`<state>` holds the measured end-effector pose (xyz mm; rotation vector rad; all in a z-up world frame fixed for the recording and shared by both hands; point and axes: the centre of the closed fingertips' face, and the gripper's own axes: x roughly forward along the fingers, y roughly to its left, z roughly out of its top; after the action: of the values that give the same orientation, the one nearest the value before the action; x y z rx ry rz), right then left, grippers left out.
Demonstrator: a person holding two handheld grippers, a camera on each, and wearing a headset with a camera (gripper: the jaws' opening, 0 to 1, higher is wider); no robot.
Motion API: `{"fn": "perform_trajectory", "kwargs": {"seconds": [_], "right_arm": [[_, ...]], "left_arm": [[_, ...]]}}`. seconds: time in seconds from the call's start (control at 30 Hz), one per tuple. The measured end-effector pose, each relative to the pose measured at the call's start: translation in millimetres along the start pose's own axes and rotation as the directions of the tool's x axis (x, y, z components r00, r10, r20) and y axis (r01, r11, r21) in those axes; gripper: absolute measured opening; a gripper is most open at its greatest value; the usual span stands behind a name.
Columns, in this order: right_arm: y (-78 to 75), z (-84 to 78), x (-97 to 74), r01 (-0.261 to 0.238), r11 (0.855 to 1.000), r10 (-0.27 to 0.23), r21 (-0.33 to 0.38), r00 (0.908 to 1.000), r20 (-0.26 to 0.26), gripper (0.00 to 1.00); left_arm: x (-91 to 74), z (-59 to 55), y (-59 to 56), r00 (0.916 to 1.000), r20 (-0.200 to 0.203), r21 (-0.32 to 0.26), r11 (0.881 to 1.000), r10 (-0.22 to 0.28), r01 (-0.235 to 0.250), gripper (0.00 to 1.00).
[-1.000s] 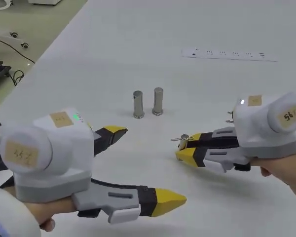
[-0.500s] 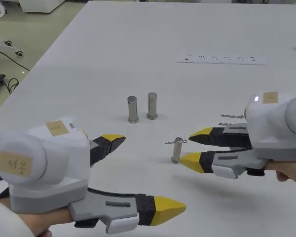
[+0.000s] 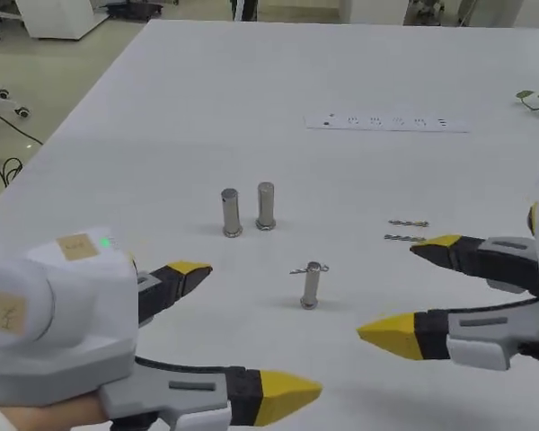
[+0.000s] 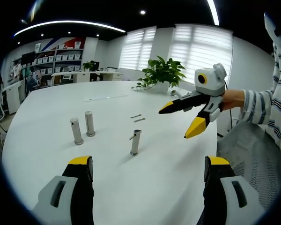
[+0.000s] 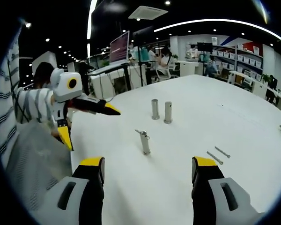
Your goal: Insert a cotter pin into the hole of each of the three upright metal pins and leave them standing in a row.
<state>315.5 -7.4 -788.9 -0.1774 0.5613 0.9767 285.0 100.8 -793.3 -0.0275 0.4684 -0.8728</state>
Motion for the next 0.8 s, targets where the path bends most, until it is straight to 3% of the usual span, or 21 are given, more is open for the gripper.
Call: {"fn": "perform_trajectory", "kwargs": {"seconds": [0.2, 0.33, 0.5, 0.67, 0.8], "right_arm": [[-0.7, -6.5, -20.5, 0.065, 0.993, -0.068, 0.098, 0.9973, 0.029, 0.88], [-2.1, -14.8, -33.7, 0.095, 0.987, -0.100, 0.132, 0.9944, 0.032, 0.86], [-6.5, -19.9, -46.2, 0.138, 0.968, -0.152, 0.211, 0.9872, 0.048, 0.89], [-9.4, -24.7, -52.9, 0.172, 0.946, -0.189, 0.274, 0.9812, 0.037, 1.00], [-11.8, -26.6, -57.5, 0.187, 0.935, -0.208, 0.301, 0.9775, 0.038, 1.00]], "left_arm": [[-5.9, -0.6, 5.9, 0.9999, -0.005, -0.006, 1.000, 0.010, -0.010, 0.99], [-12.9, -1.8, 15.3, 0.9997, -0.011, -0.012, 1.000, 0.023, -0.023, 0.99], [-18.5, -2.0, 26.8, 0.9989, -0.021, -0.012, 0.999, 0.042, -0.042, 0.99], [-21.7, -2.0, 37.5, 0.9978, -0.030, -0.008, 0.998, 0.059, -0.060, 0.99], [-23.7, -0.4, 49.7, 0.9963, -0.035, 0.003, 0.997, 0.078, -0.078, 0.99]]}}
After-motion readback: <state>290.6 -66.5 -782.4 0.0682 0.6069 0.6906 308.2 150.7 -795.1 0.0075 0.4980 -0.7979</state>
